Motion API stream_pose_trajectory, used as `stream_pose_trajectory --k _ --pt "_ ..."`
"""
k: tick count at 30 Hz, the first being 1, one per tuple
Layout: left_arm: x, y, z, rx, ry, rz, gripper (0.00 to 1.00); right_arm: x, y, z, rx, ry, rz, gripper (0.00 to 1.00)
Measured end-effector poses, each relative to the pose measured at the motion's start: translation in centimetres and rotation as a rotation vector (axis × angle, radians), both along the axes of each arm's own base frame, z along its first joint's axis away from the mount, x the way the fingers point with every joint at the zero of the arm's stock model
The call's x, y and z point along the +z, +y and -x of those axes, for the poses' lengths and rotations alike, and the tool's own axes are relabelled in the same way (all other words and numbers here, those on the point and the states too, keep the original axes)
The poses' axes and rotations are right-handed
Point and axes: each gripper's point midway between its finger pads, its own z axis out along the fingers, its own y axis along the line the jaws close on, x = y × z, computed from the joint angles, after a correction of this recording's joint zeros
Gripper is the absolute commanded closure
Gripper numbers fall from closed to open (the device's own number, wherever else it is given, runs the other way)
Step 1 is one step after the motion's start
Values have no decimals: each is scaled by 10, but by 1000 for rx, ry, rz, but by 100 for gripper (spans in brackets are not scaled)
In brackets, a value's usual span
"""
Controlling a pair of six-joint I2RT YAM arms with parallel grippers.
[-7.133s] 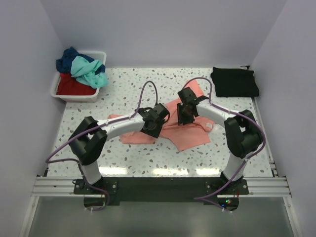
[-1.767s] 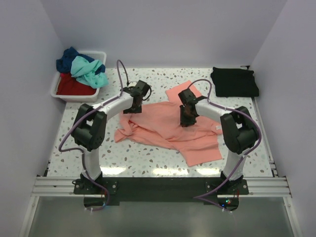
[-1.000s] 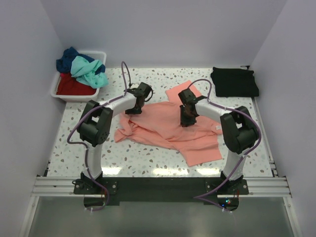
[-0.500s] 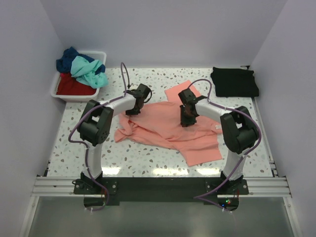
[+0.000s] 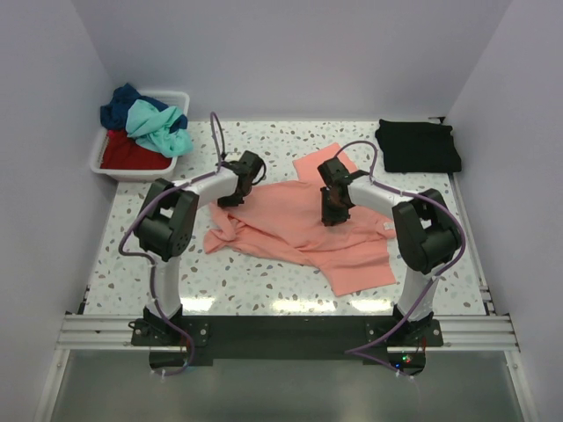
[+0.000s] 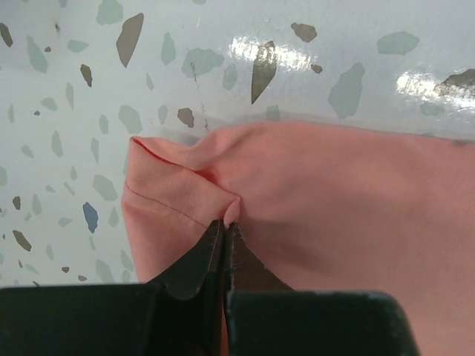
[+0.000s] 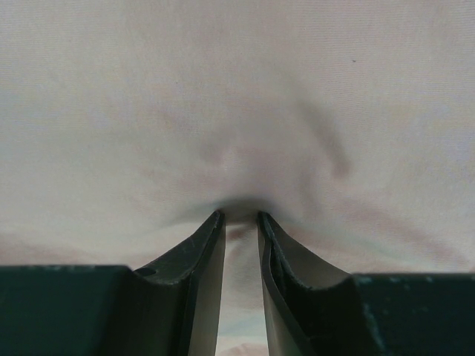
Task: Fold and stack the t-shirts
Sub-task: Flatten the tshirt out
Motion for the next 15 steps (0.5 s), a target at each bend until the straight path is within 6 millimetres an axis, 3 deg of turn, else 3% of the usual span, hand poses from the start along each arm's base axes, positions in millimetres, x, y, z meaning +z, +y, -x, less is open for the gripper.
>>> stream_pose_trajectory --k 7,11,15 --pt "17 7 3 9 -26 -8 100 0 -1 0 -4 -2 5 72" --pt "52 6 0 11 -102 22 100 1 -2 -2 -7 -7 12 72" --pt "100 6 -5 16 -210 60 100 2 -2 -9 -12 -4 34 72"
